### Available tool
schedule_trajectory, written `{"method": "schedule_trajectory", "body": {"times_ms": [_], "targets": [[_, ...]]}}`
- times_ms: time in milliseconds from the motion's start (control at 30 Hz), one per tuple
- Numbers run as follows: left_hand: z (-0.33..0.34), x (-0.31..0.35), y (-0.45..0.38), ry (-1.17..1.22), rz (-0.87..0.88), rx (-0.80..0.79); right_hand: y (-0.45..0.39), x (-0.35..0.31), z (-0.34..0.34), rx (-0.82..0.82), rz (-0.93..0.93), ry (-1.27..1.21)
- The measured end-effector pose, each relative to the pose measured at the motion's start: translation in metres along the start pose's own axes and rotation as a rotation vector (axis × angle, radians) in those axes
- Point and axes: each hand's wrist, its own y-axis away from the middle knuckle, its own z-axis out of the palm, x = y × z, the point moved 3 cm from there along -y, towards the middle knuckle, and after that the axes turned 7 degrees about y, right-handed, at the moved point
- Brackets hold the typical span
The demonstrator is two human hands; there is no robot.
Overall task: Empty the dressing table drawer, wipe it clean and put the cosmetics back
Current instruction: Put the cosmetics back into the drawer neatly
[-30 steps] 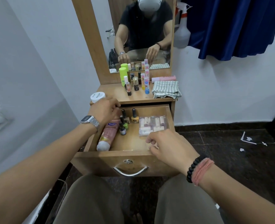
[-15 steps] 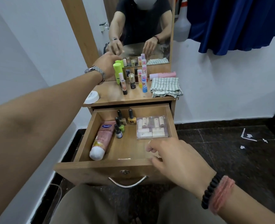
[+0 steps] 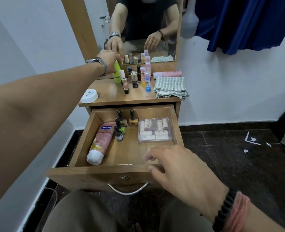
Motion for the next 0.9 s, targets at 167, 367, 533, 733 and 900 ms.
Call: {"method": "schedule_trajectory", "body": {"times_ms": [167,367,533,733,900], "targets": [[-0.022,-0.014,0.022,0.049,-0.024,0.073,0.001,0.0,0.001,0.003,0.012,0.013],[-0.072,-0.013,0.072,0.047,0.057,0.133,-0.007,0.007,0.003,-0.014,0.054,0.016],[-0.086,0.009,0.118,0.077,0.15,0.095,-0.014,0.018,0.002,-0.007,0.08,-0.058],[-0.064,0.042,0.16,0.127,0.226,-0.025,-0.014,0.024,-0.001,0.026,0.091,-0.048],[-0.016,0.064,0.168,0.123,0.226,-0.114,-0.014,0.023,0.001,0.027,0.09,-0.052]]}}
